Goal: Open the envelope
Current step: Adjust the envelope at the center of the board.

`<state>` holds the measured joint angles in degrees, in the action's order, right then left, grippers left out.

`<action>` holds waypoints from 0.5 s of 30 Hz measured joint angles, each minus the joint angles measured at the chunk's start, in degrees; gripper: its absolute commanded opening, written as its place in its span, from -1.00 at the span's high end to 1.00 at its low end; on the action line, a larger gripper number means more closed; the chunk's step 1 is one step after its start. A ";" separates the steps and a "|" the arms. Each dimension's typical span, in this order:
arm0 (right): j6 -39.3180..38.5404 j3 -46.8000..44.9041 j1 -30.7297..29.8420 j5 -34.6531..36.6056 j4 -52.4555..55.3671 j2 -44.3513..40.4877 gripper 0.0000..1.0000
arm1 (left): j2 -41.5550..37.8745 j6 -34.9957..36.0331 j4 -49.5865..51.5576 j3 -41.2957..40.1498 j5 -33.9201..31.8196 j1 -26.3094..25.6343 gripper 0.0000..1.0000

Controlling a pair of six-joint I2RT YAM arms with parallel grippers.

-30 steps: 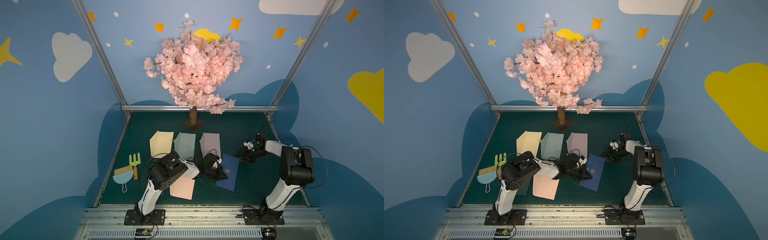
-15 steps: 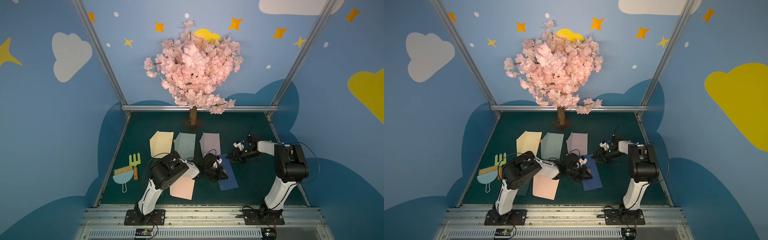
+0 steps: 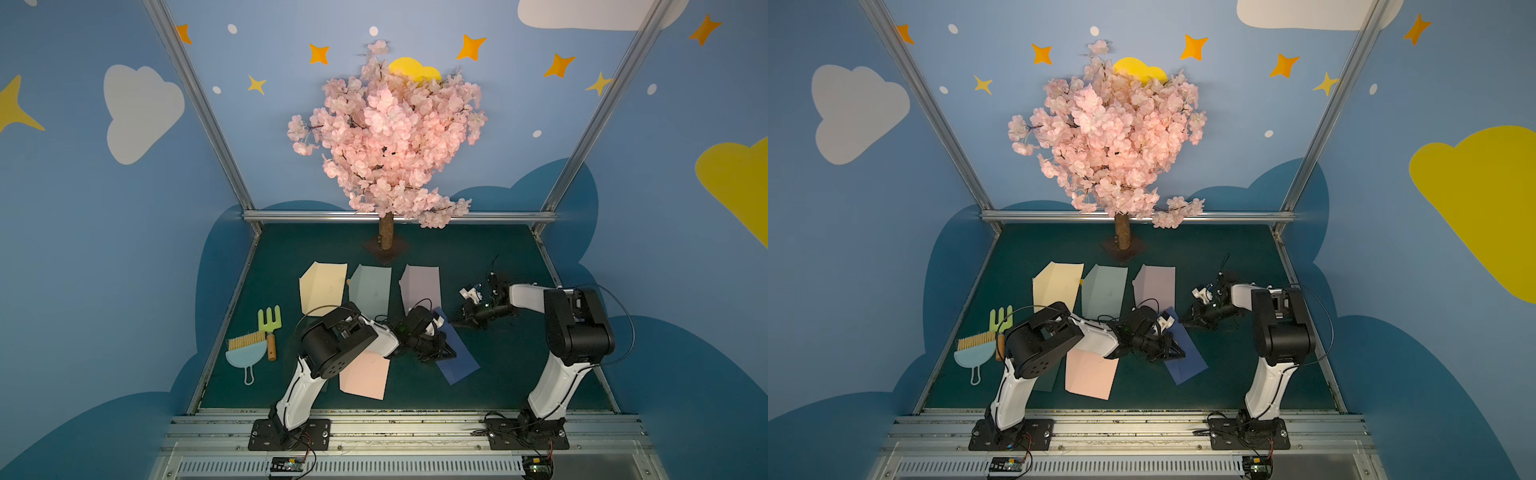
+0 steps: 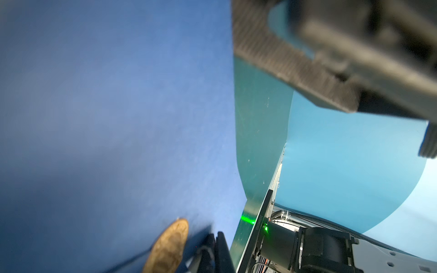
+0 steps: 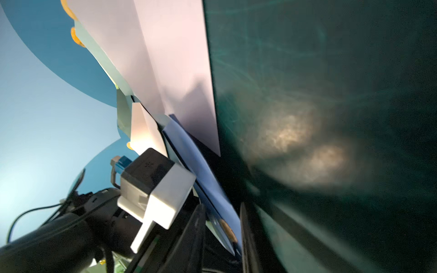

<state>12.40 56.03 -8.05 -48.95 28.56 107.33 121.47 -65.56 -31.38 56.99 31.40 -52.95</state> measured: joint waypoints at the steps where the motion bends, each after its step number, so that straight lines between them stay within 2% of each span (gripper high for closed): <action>1: -0.17 0.00 -0.31 0.02 0.11 0.04 0.62 | 0.04 -0.15 -0.07 0.00 0.11 0.04 0.95; 6: -0.94 0.00 -1.53 0.24 0.96 1.84 0.66 | 0.24 -0.74 -0.50 0.00 0.44 0.15 0.95; 9: -1.18 0.09 -1.68 -0.09 1.42 2.25 0.40 | 0.31 -0.90 -0.76 0.00 0.81 0.22 0.95; 15: -0.87 0.42 -1.95 1.33 2.36 0.79 0.30 | -0.87 1.36 -2.36 -1.44 0.00 -0.13 0.95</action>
<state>11.53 56.45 -10.00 -47.62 30.92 108.12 120.60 -64.20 -33.74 55.55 31.40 -53.08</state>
